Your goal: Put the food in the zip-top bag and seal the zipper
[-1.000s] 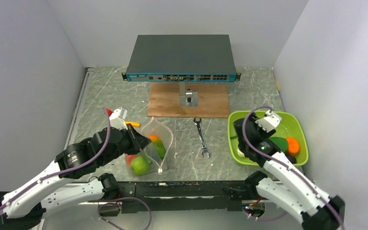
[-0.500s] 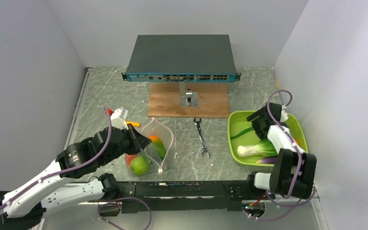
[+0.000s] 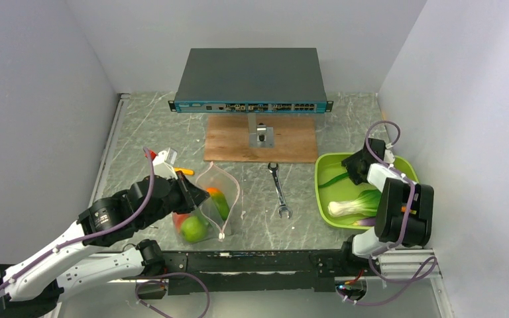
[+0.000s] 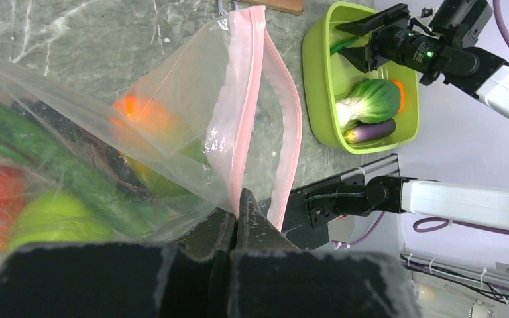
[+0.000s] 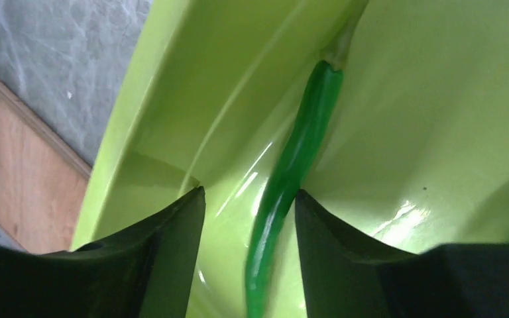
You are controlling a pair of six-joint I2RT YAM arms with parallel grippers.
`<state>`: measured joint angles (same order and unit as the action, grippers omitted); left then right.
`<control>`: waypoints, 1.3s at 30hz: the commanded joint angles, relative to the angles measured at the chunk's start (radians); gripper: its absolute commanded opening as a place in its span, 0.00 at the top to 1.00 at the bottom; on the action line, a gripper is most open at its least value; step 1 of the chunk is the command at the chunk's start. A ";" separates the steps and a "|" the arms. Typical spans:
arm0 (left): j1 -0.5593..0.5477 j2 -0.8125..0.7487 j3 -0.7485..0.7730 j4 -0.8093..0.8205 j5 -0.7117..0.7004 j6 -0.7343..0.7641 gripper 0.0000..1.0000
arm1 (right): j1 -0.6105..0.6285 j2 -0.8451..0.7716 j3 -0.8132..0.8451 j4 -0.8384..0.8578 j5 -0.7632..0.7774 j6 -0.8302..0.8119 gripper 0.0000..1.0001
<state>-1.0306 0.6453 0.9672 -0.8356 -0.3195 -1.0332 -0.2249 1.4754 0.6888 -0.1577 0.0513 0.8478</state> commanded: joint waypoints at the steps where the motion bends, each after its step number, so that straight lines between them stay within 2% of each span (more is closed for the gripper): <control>1: -0.002 0.002 0.027 0.029 -0.009 0.007 1.00 | -0.001 0.087 0.003 0.012 0.016 0.003 0.50; 6: -0.003 -0.009 0.037 0.007 -0.019 0.008 1.00 | 0.004 0.009 -0.026 0.018 0.055 -0.013 0.87; 9: -0.002 -0.020 0.026 0.017 -0.023 0.009 1.00 | 0.004 -0.084 -0.033 -0.003 0.093 -0.025 1.00; 17: -0.002 -0.012 0.029 0.016 -0.017 0.015 1.00 | 0.007 -0.397 0.050 -0.169 0.237 -0.088 1.00; 21: -0.002 -0.018 0.023 0.024 -0.019 0.014 1.00 | 0.013 -0.607 0.081 -0.160 0.231 -0.128 1.00; 26: -0.003 -0.021 0.026 0.019 -0.018 0.012 1.00 | 0.020 -0.746 0.180 -0.094 -0.016 -0.261 1.00; 32: -0.002 -0.024 0.022 0.021 -0.013 0.010 1.00 | 0.146 -0.777 0.304 -0.042 -0.207 -0.321 1.00; 36: -0.002 -0.027 0.028 0.011 -0.017 0.007 1.00 | 0.257 -0.771 0.416 -0.064 -0.261 -0.344 1.00; 39: -0.002 -0.031 0.024 0.015 -0.018 0.007 1.00 | 0.314 -0.693 0.527 -0.105 -0.460 -0.335 1.00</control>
<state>-1.0306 0.6315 0.9672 -0.8501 -0.3199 -1.0328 0.0273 0.7170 1.0725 -0.2581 -0.1612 0.5400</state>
